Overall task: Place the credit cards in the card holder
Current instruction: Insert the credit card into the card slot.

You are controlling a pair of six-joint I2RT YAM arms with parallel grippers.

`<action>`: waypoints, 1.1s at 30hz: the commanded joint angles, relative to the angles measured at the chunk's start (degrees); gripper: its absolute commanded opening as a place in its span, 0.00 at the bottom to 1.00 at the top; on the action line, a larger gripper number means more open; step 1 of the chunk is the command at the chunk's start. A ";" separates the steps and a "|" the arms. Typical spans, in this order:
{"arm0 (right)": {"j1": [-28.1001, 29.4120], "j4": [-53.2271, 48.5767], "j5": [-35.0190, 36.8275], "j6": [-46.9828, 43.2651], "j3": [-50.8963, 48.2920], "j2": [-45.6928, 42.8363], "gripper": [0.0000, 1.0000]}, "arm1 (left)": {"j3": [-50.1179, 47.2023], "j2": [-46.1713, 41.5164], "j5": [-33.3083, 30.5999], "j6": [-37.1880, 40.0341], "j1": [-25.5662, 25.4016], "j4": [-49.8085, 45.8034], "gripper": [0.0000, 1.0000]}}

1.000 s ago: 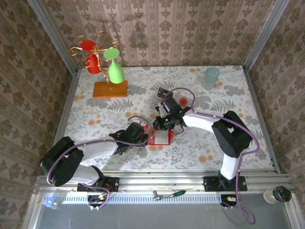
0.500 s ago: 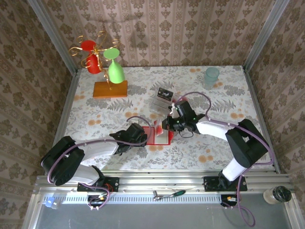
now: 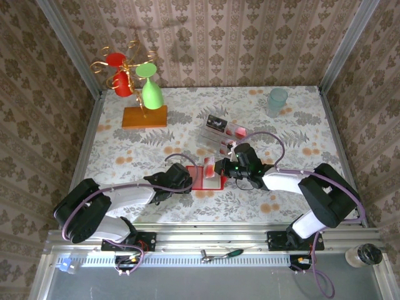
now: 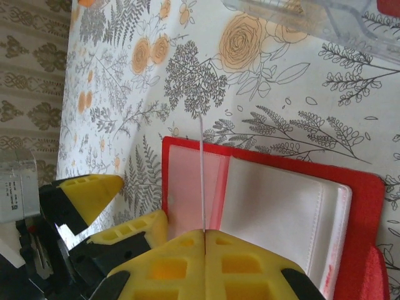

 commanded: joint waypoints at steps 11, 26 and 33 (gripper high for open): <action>1.69 10.28 2.68 3.98 -1.65 4.86 0.00 | -1.53 -1.59 -1.83 -1.74 -0.50 -2.19 1.00; 2.44 15.83 3.53 6.50 -4.26 8.64 0.00 | -1.79 -1.10 -1.66 -1.90 -0.60 -1.57 1.00; 2.74 17.00 3.50 7.12 -4.74 9.35 0.00 | -1.79 -0.82 -1.57 -1.99 -0.59 -1.27 1.00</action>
